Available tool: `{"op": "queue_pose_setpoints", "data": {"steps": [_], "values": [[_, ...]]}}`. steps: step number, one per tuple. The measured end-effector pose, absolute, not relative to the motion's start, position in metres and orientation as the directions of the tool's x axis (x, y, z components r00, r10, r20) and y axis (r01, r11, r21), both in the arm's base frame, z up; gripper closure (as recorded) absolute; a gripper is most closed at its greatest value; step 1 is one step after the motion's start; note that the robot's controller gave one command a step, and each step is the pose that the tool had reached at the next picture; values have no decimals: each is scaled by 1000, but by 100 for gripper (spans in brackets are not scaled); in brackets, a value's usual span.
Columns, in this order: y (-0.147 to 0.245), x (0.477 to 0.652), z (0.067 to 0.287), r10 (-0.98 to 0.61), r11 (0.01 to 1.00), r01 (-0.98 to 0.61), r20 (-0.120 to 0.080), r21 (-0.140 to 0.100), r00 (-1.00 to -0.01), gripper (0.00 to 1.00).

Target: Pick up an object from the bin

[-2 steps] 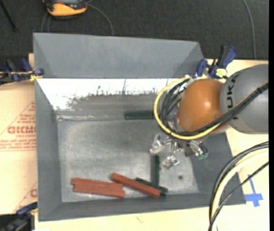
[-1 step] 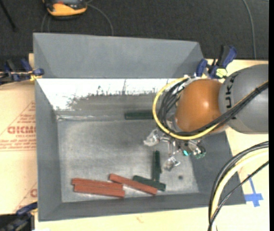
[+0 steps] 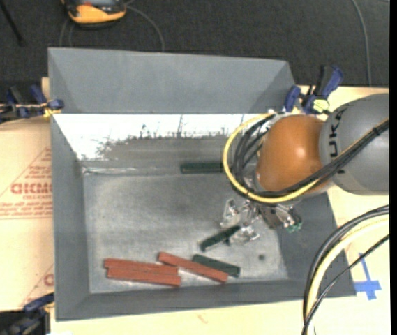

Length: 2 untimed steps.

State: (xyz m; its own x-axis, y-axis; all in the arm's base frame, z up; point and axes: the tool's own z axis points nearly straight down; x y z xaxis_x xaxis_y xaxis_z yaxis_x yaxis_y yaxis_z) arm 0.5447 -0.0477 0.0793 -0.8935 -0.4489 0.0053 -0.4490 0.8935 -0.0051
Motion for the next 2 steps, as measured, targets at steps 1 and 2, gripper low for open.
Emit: {"op": "queue_pose_setpoints", "data": {"steps": [1, 2], "values": [[-48, 545, 79, -449, 893, -449, 5, -5, -893, 100], [-64, 540, 220, -419, 908, -419, -5, -3, -908, 100]]}}
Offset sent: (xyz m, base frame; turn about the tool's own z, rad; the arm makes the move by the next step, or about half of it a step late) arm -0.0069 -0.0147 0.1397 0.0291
